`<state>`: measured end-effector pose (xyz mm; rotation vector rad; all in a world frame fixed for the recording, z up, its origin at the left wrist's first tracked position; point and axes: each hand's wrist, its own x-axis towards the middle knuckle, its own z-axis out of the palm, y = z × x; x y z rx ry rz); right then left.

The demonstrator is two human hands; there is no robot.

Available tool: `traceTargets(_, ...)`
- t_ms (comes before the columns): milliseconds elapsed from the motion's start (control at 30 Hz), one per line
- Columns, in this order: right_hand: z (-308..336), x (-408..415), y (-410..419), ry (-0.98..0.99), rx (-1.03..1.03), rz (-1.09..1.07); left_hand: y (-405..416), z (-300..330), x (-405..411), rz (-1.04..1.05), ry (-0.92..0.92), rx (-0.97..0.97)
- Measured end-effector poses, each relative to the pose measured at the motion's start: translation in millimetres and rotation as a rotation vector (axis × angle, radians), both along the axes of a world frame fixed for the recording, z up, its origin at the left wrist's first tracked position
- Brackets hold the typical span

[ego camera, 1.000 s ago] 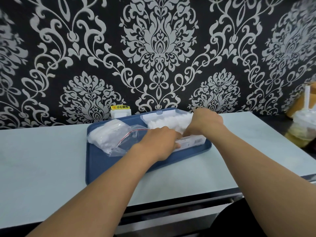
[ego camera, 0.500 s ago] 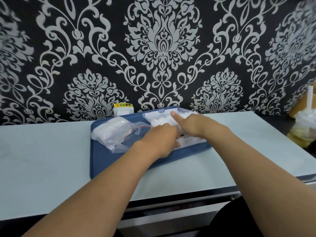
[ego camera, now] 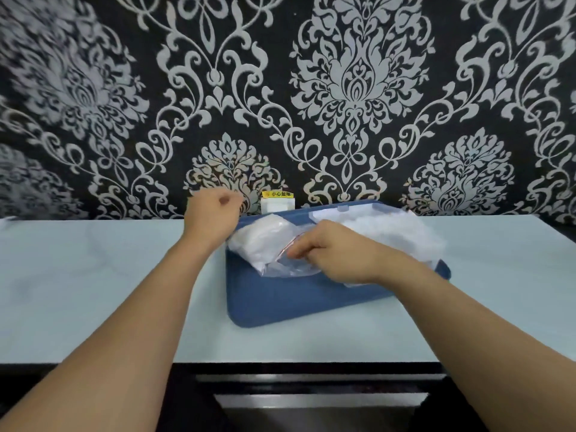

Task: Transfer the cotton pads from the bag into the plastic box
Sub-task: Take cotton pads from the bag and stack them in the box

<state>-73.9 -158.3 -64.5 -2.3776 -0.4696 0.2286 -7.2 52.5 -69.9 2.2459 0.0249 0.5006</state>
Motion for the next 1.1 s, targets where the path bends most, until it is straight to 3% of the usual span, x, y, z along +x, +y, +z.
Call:
traceTargets(67,-11.0,10.1,10.9,-0.087,-0.194,0.049,14.4,-24.0,8.9,-0.089,0.232,-0.028)
traceTargets(167,-25.3,21.5,19.5,-0.1,-0.336,0.055,18.8,-38.0,9.9,-0.217,0.292,-0.017)
traceTargets(300,-32.0,32.2,31.1,-0.16,-0.246,-0.04,23.6,-36.5,7.0,-0.191,0.241,0.044)
traceTargets(400,-33.3,36.3,40.3,-0.226,-0.102,-0.086,28.6,-39.2,7.2,-0.18,0.301,-0.075)
traceTargets(467,-32.6,35.2,43.6,-0.13,0.042,-0.101,28.1,-39.6,8.5,-0.166,0.346,-0.193)
traceTargets(567,-36.4,39.6,41.8,-0.101,0.073,-0.067,26.1,-38.4,9.6,-0.129,0.394,-0.288)
traceTargets(667,-35.8,40.0,37.7,-0.182,0.015,0.018,24.2,-37.9,11.6,-0.098,0.395,-0.272)
traceTargets(767,-34.6,41.9,35.6,-0.392,-0.163,0.039,21.4,-36.0,14.3,-0.09,0.391,-0.25)
traceTargets(967,-37.4,36.7,42.5,-0.208,-0.244,0.01,15.6,-26.9,11.8,-0.099,0.32,0.003)
traceTargets(1100,-37.9,41.0,39.5,-0.21,-0.269,-0.044,10.0,-21.9,8.3,-0.115,0.34,-0.006)
